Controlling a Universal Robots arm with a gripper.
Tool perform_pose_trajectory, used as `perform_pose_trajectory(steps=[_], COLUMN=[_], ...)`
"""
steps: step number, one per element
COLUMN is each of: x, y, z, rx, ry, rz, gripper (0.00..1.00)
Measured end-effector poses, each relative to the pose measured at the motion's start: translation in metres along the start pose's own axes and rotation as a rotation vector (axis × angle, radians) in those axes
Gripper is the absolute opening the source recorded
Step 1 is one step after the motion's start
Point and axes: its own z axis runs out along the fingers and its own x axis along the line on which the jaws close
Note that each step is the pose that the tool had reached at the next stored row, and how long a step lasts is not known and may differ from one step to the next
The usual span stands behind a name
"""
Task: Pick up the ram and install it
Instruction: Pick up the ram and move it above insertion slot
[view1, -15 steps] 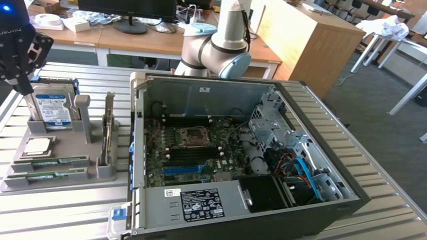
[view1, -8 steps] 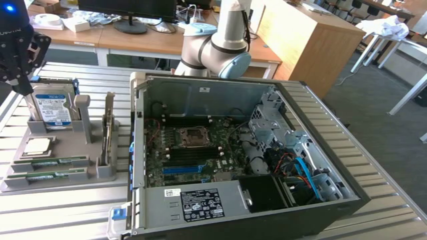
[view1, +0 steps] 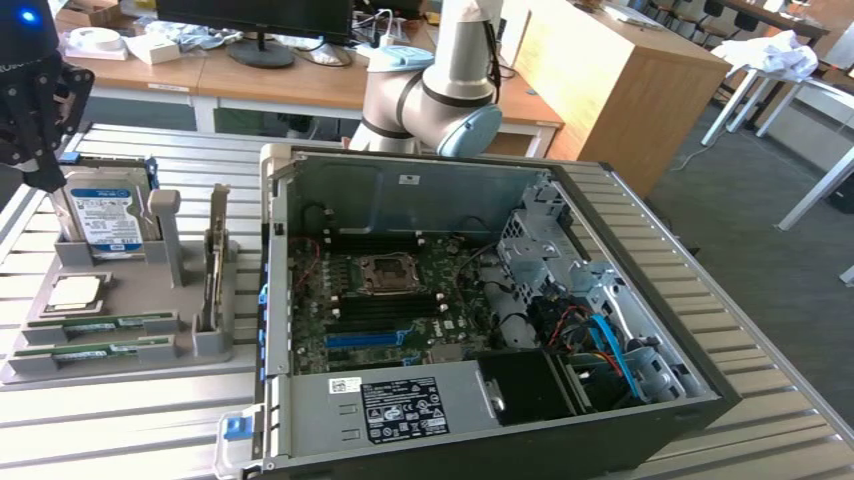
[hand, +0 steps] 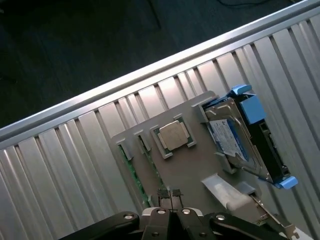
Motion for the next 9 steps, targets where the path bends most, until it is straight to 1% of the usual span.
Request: perform_pose_trajectory(steps=[9], x=[0.0000], y=[0.0000], z=[0.0008], rx=[-0.0027], ry=[0.0074], rz=[-0.164], gripper=[0.10])
